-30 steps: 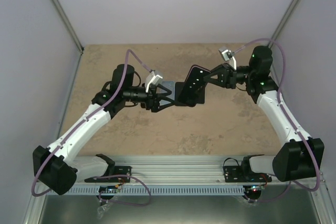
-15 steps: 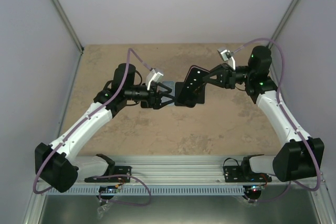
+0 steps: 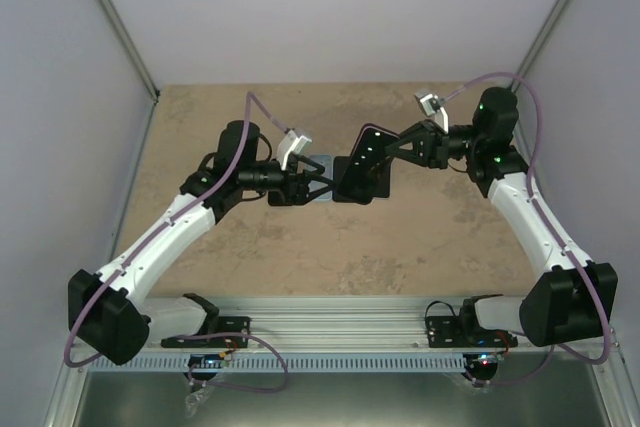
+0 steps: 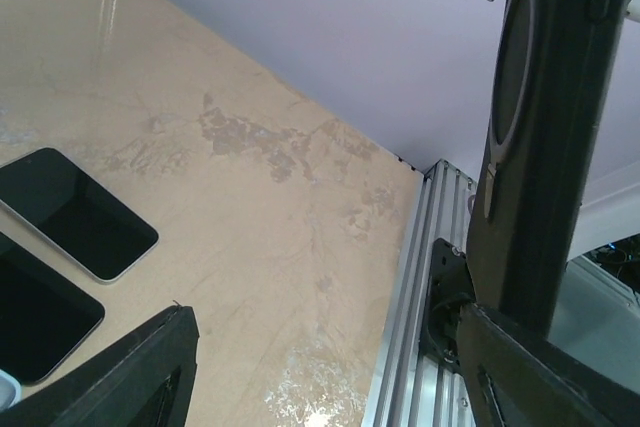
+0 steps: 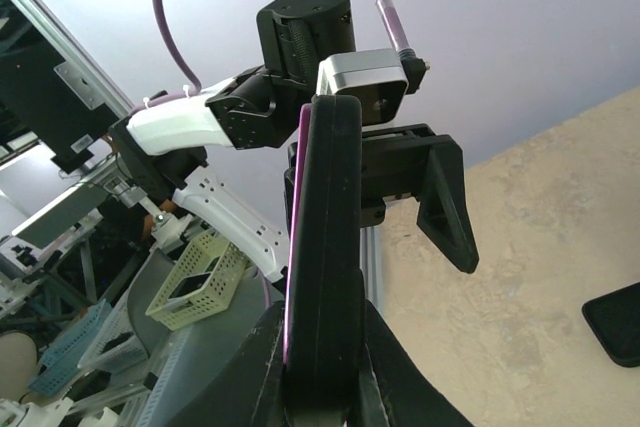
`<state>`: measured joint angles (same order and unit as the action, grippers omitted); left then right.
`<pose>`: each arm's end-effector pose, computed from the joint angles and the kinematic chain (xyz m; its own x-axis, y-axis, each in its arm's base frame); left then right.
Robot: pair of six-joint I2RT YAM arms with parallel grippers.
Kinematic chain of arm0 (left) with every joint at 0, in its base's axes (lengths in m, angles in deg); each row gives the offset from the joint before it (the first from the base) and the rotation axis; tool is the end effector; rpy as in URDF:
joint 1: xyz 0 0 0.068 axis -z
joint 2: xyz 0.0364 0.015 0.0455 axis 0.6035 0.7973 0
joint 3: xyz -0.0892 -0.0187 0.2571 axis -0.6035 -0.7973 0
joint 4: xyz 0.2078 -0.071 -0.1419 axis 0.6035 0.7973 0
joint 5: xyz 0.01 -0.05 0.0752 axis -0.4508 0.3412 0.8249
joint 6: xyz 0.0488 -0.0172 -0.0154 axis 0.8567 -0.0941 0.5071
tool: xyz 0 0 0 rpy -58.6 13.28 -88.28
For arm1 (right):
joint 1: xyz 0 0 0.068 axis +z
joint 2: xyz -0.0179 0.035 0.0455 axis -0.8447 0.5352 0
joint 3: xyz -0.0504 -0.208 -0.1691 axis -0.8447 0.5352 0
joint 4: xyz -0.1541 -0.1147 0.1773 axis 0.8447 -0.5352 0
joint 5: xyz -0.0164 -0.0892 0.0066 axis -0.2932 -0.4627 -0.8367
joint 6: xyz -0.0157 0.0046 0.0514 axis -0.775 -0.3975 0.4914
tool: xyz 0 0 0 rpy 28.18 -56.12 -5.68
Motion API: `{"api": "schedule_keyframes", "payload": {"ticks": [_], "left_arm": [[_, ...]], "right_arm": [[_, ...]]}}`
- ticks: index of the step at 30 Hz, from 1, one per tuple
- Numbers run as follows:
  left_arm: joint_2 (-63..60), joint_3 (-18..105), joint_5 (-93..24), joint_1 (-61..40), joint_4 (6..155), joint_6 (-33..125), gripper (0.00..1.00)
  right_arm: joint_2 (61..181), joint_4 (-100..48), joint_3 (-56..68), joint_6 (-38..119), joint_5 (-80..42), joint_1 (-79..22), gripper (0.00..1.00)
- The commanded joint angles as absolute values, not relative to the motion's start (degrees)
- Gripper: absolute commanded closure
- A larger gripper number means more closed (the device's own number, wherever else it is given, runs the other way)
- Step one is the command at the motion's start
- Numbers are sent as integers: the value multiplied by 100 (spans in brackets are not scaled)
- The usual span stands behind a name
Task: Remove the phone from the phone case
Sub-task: Remove the phone case from the phone.
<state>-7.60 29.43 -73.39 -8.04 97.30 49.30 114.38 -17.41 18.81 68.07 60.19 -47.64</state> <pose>0.2206 -0.1524 0.3298 -0.5092 0.1697 -0.8438 0.8419 0.3015 -0.4474 0.2673 0.0832 0.3723 -0.6134 -0.0724 -0.7864 -0.7818 -0.0854 0.6177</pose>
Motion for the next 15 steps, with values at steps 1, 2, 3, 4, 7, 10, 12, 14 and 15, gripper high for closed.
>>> {"api": "schedule_keyframes", "payload": {"ticks": [1,2,3,4,7,10,12,14,15], "left_arm": [[-800,2880,-7549,-832,9698,5091,26],[-815,2862,-7751,-830,9691,5114,25],[-839,2831,-7938,-830,9692,5134,24],[-870,2775,-8143,-829,9683,5153,22],[-932,2684,-8609,-832,9720,5213,22],[-964,2649,-8726,-829,9654,5130,22],[-937,2668,-8748,-835,9651,5130,23],[-910,2673,-8782,-831,9570,5047,23],[-906,2669,-8763,-830,9526,5000,24]], "right_arm": [[11375,-1551,1870,6881,6093,-4727,99],[11376,-1554,1866,6881,6081,-4727,99],[11383,-1556,1858,6874,6071,-4734,99],[11380,-1563,1857,6871,6064,-4735,99],[11384,-1586,1861,6871,6044,-4736,100],[11383,-1591,1862,6875,6035,-4736,100],[11384,-1591,1862,6886,6026,-4736,99],[11378,-1590,1870,6880,6026,-4736,100],[11372,-1590,1870,6885,6031,-4736,100]]}}
